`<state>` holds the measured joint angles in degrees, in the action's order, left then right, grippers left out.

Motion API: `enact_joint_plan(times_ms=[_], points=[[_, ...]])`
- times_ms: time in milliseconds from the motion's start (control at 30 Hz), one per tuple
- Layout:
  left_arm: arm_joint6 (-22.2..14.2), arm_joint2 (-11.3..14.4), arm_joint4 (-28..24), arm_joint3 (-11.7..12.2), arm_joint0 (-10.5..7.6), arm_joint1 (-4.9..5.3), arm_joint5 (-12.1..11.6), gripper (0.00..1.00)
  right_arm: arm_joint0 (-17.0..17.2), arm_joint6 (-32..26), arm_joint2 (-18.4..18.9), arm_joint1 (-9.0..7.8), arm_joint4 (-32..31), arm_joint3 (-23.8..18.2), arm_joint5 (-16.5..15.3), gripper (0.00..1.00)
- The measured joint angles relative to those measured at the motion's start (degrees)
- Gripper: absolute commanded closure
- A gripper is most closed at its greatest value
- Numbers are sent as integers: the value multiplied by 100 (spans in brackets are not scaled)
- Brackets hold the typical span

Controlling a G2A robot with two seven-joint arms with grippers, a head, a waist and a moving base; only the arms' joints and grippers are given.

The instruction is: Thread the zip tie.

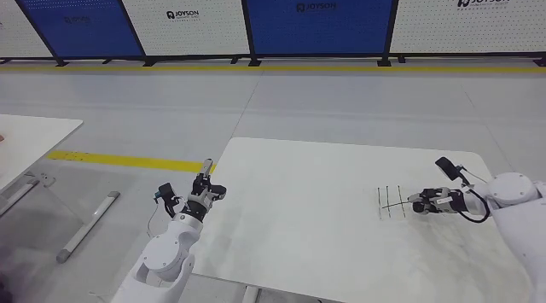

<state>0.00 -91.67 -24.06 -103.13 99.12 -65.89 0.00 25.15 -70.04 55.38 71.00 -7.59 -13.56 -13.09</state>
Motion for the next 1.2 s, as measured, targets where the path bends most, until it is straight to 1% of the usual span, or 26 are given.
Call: enact_joint_plan(times_ms=[67,100,167,367,567,700,867,1067,1200], points=[[0,0,0,0,0,0,0,0,-12,3,-8,11,-10,13,16,92],[0,0,0,0,0,0,0,0,-20,5,-12,17,-15,24,22,98],[0,0,0,0,0,0,0,0,-31,7,-17,24,-23,43,28,100],[0,0,0,0,0,0,0,0,-56,12,-5,21,-28,127,-12,100],[0,0,0,0,0,0,0,0,-41,-83,91,-31,113,173,-251,100],[0,0,0,0,0,0,0,0,-26,-230,187,-87,265,171,-435,100],[0,0,0,0,0,0,0,0,-6,-389,270,-147,383,149,-518,100],[0,0,0,0,0,0,0,0,28,-722,408,-228,623,120,-637,100],[0,0,0,0,0,0,0,0,83,-909,495,-287,770,-8,-641,100]])
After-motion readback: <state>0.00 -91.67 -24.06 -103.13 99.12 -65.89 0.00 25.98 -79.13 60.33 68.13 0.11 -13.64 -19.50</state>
